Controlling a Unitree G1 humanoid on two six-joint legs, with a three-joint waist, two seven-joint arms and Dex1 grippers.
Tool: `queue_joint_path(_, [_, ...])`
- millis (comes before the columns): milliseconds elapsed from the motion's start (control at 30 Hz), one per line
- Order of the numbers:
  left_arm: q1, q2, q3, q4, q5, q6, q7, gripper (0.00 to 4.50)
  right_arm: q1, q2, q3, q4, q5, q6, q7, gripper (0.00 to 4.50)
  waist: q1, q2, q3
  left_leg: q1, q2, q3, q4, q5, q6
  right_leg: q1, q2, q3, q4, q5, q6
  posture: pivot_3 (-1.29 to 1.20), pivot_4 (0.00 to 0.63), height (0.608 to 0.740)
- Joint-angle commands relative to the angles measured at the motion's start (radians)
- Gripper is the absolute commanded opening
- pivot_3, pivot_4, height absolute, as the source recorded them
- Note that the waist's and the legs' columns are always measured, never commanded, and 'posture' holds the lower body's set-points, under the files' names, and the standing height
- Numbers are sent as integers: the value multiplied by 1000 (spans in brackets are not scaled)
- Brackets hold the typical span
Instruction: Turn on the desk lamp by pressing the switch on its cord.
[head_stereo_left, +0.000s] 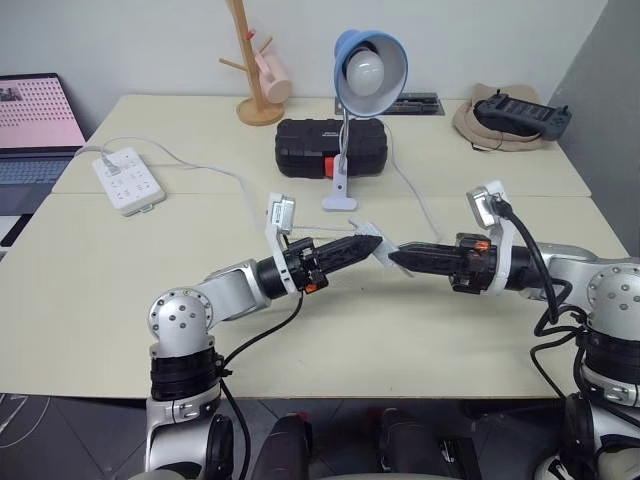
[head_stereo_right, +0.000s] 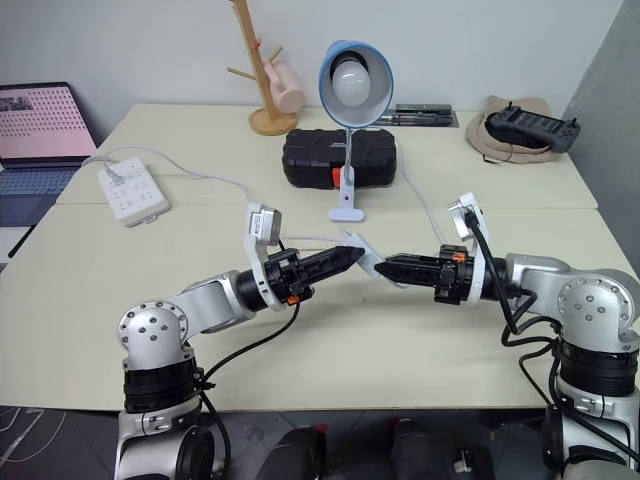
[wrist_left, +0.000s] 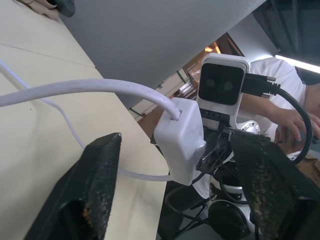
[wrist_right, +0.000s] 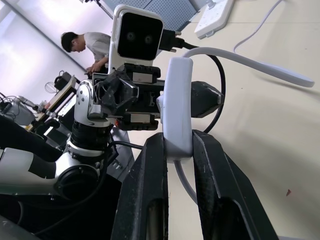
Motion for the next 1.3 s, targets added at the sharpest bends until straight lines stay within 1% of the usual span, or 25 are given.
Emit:
queue_joint_path(33, [-9, 5, -7, -24, -38, -21, 6, 2471, -16, -9, -13, -31, 61, 2, -18, 353, 0, 0, 0, 0, 0, 0, 0, 0, 0, 0, 0, 0, 0, 0, 0, 0, 150, 740])
queue_joint_path(100, [-6, 9, -10, -28, -39, -23, 3, 2105, -17, -8, -15, -32, 79, 3, -33, 353, 0, 0, 0, 0, 0, 0, 0, 0, 0, 0, 0, 0, 0, 0, 0, 0, 150, 740])
queue_joint_path(133, [-7, 10, -12, -26, -41, -24, 4, 1812, -20, -8, -16, -29, 87, 4, -41, 353, 0, 0, 0, 0, 0, 0, 0, 0, 0, 0, 0, 0, -1, 0, 0, 0, 150, 740])
queue_joint_path(167, [-8, 10, -13, -24, -44, -25, 5, 1657, -21, -9, -17, -26, 94, 4, -46, 353, 0, 0, 0, 0, 0, 0, 0, 0, 0, 0, 0, 0, -1, 0, 0, 0, 150, 740])
queue_joint_path(233, [-8, 14, -16, -23, -48, -28, 6, 1202, -22, -12, -16, -25, 106, 2, -58, 353, 0, 0, 0, 0, 0, 0, 0, 0, 0, 0, 0, 0, -1, 0, 0, 0, 150, 740])
queue_joint_path(300, [-7, 20, -19, -24, -51, -32, 4, 916, -22, -14, -15, -20, 116, -1, -68, 353, 0, 0, 0, 0, 0, 0, 0, 0, 0, 0, 0, 0, -1, 0, 0, 0, 150, 740])
queue_joint_path(433, [-9, 28, -22, -17, -65, -40, 12, 680, -19, -20, -11, -16, 141, -6, -82, 353, 0, 0, 0, 0, 0, 0, 0, 0, 0, 0, 0, 0, -1, 0, 0, 0, 150, 740])
queue_joint_path(567, [-12, 39, -26, -13, -77, -48, 15, 638, -17, -22, -5, -13, 158, -12, -94, 353, 0, 0, 0, 0, 0, 0, -1, 0, 0, 0, 0, 0, -1, 0, 0, 0, 150, 740])
queue_joint_path(700, [-19, 53, -43, -13, -60, -64, 21, 634, -21, -17, 0, -8, 167, -19, -101, 353, 0, 0, 0, 0, 0, 0, -1, 0, 0, 0, 0, 0, -2, 0, 0, 0, 150, 740])
queue_joint_path(767, [-17, 56, -30, -10, -93, -61, 19, 1338, -26, -17, 4, -2, 166, -23, -100, 353, 0, 0, 0, 0, 0, 0, -1, 0, 0, 0, 0, 0, -2, 0, 0, 0, 150, 740])
queue_joint_path(800, [-16, 61, -29, -12, -99, -60, 22, 1441, -28, -17, 7, 1, 165, -25, -99, 353, 0, 0, 0, 0, 0, 1, -1, 0, 0, 0, 0, 0, -2, 0, 0, 0, 150, 740])
queue_joint_path(867, [-14, 70, -25, -14, -112, -58, 29, 1881, -36, -17, 13, 10, 162, -30, -98, 353, 0, 0, 0, -1, 0, 0, -1, 0, 0, 0, 1, 0, -2, 0, 0, 0, 150, 740])
queue_joint_path(933, [-12, 78, -22, -16, -125, -58, 34, 2155, -44, -16, 20, 21, 158, -34, -97, 353, 0, 0, 0, 0, 0, 0, -1, 0, 0, 0, 1, 0, -2, 0, 0, 0, 150, 740])
queue_joint_path(1000, [-2, 94, -18, -27, -134, -56, 31, 2574, -53, -15, 34, 30, 142, -44, -87, 353, 0, 0, 0, -1, 0, 0, -1, 0, 0, 0, 1, 0, -3, 0, 0, 0, 150, 740])
queue_joint_path(1033, [2, 102, -18, -32, -138, -56, 30, 2657, -55, -15, 41, 33, 135, -49, -82, 353, 0, 0, 0, -1, 0, 0, -1, 0, 0, 0, 1, 0, -3, 0, 0, 0, 150, 740])
queue_joint_path(1067, [4, 107, -19, -34, -142, -58, 30, 2921, -56, -17, 46, 35, 130, -54, -78, 353, 0, 0, 0, -1, 0, 0, -1, 0, 0, 0, 1, 0, -4, 0, 0, 0, 150, 740])
queue_joint_path(1133, [31, 164, -5, -64, -142, -49, 11, 3209, -69, -12, 75, 50, 92, -80, -62, 353, 0, 0, 0, -1, 0, 0, -2, 0, 0, 0, 1, 0, -4, 0, 0, 0, 150, 740])
queue_joint_path(1200, [60, 239, 14, -91, -137, -40, -22, 3691, -85, -10, 114, 69, 39, -115, -38, 353, -7, 0, 0, -1, 0, 0, -2, 0, 0, 0, 2, 1, -5, 0, 0, 0, 150, 740])
queue_joint_path(1233, [74, 281, 18, -101, -120, -43, -48, 3885, -93, -12, 141, 80, 4, -137, -22, 353, -9, 0, 0, -1, 0, 0, -2, 0, 0, -1, 3, 2, -5, 0, 0, 0, 150, 740])
queue_joint_path(1300, [111, 379, 4, -130, -47, -67, -127, 4268, -108, -23, 229, 103, -115, -212, 18, 353, -10, 0, 0, 0, 1, -1, -3, 0, 0, -1, 4, 1, -5, 0, 0, 0, 150, 740])
